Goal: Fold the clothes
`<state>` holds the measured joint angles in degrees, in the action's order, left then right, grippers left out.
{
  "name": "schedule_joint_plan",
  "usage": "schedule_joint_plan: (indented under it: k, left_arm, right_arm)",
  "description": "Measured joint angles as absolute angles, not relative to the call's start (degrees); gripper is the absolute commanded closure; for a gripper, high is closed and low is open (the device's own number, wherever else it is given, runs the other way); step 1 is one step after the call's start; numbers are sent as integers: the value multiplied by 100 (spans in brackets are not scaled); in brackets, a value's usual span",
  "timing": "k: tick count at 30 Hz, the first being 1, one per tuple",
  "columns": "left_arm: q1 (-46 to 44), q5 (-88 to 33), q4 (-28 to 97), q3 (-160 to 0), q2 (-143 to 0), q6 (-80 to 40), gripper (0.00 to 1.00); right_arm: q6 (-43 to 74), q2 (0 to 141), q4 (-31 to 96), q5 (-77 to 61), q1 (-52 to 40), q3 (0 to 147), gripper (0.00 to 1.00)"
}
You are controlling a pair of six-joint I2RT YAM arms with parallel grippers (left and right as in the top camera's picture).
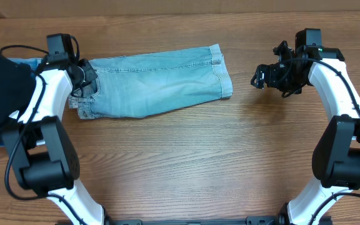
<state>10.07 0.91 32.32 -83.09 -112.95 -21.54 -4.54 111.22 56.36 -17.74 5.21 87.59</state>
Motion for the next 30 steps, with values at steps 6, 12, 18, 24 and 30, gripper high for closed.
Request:
schedule_joint_plan:
  k: [6,12,18,24,30]
  left_arm:
    - [991,604,2574,-8309,-11697,-2237,76]
    - [974,749,2731,-8315,-11703,-2213,58]
    - [974,526,3299,-8451,-11262,-2191,52]
    - [637,187,3597,-8739,-10145,-2047,55]
    - [-49,132,4193,-8737,-10368,-1737,55]
  right_arm:
    - [-454,11122,5616,-1774,521,8759,0]
    - [-899,11122,5382,-2053,515,8759,8]
    - [-1745,11122,4296,-2307,-51,8757,20]
    - [-1844,11183,3483,-2228,-814,8757,45]
    - [-1562,11850,3487,-2091,-882,8757,30]
